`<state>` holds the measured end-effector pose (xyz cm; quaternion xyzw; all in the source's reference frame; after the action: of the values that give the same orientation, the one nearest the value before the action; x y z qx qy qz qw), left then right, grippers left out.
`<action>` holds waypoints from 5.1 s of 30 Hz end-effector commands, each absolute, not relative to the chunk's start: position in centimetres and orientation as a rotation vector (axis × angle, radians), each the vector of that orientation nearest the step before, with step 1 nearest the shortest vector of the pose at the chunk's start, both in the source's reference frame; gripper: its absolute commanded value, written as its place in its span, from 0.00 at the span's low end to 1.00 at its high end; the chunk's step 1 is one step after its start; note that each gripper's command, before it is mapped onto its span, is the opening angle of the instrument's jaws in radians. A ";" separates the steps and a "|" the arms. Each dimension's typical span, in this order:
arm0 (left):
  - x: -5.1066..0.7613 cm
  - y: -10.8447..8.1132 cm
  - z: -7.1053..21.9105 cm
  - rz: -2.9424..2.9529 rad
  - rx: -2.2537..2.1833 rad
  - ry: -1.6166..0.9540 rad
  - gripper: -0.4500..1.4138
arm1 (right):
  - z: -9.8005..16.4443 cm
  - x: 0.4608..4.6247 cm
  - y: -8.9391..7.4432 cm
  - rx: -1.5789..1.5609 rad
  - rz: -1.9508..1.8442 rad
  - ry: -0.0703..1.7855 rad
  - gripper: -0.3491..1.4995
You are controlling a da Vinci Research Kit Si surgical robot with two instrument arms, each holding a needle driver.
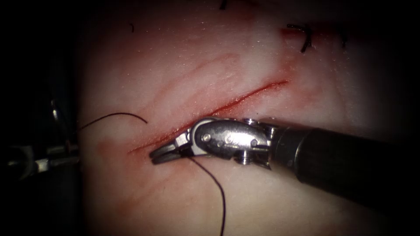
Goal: Wound Closure
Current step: Pull the suture through the wound with the right needle driver until only a tail remains.
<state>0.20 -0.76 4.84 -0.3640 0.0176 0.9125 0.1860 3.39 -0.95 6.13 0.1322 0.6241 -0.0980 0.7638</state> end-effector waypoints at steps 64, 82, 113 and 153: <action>0.13 -0.7 4.9 2.569 -1.027 0.054 0.08 | 4.7 2.40 -1.0 0.499 -0.280 1.249 0.97; 0.14 -0.7 4.9 2.570 -1.028 0.053 0.08 | 5.9 3.13 -0.9 0.332 -0.238 1.321 0.93; 0.14 -0.7 4.9 2.570 -1.028 0.052 0.08 | 6.0 3.27 -0.9 0.336 -0.315 1.303 0.00; 0.13 -0.7 4.9 2.570 -1.028 0.053 0.07 | 4.8 2.53 -1.9 0.865 -0.552 1.215 0.00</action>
<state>0.19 -0.76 4.85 -0.3639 0.0180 0.9124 0.1864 2.46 -1.88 4.75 0.3907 0.5464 -0.2443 0.6994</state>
